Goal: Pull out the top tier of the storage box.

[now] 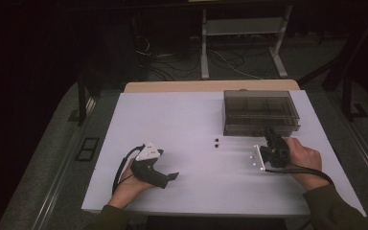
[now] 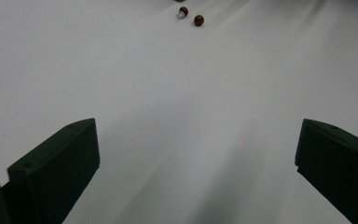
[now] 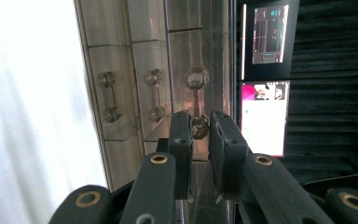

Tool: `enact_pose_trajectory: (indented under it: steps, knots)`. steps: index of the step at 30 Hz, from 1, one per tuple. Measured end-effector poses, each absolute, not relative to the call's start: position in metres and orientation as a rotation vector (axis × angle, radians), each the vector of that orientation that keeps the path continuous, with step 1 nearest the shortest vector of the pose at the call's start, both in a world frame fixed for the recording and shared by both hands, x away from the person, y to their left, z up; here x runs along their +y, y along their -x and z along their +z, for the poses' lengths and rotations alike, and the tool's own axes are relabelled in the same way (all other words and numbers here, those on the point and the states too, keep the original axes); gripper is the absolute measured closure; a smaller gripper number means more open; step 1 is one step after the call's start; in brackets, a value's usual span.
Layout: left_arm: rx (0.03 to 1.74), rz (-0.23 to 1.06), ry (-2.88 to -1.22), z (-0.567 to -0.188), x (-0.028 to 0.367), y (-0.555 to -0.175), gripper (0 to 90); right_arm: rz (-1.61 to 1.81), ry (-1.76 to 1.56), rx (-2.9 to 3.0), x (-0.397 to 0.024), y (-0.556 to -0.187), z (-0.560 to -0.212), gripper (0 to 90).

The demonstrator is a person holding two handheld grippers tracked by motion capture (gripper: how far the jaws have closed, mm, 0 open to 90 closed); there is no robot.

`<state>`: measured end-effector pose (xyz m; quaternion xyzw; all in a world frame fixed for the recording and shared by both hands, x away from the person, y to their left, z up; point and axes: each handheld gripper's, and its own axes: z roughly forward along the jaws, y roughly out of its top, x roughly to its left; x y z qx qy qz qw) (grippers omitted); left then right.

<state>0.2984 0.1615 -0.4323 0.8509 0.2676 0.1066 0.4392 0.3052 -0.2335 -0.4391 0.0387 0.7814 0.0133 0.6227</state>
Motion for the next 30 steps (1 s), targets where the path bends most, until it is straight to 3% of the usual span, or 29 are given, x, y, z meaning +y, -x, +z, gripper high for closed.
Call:
enact_pose_trajectory:
  steps: [9,11,12,30]
  knots:
    - [0.664,0.267,-2.112,-0.432,0.162,-0.298,0.0,0.03,-0.086,1.793,-0.232,-0.3,-0.439,77.4]
    - [0.663,0.267,-2.112,-0.432,0.162,-0.298,0.0,0.031,-0.085,1.8,-0.233,-0.297,-0.439,70.1]
    - [0.664,0.265,-2.112,-0.432,0.162,-0.298,0.0,0.034,-0.082,1.801,-0.233,-0.292,-0.44,60.9]
    - [0.662,0.267,-2.112,-0.432,0.162,-0.298,0.0,0.093,-0.078,1.829,-0.236,-0.268,-0.444,37.7]
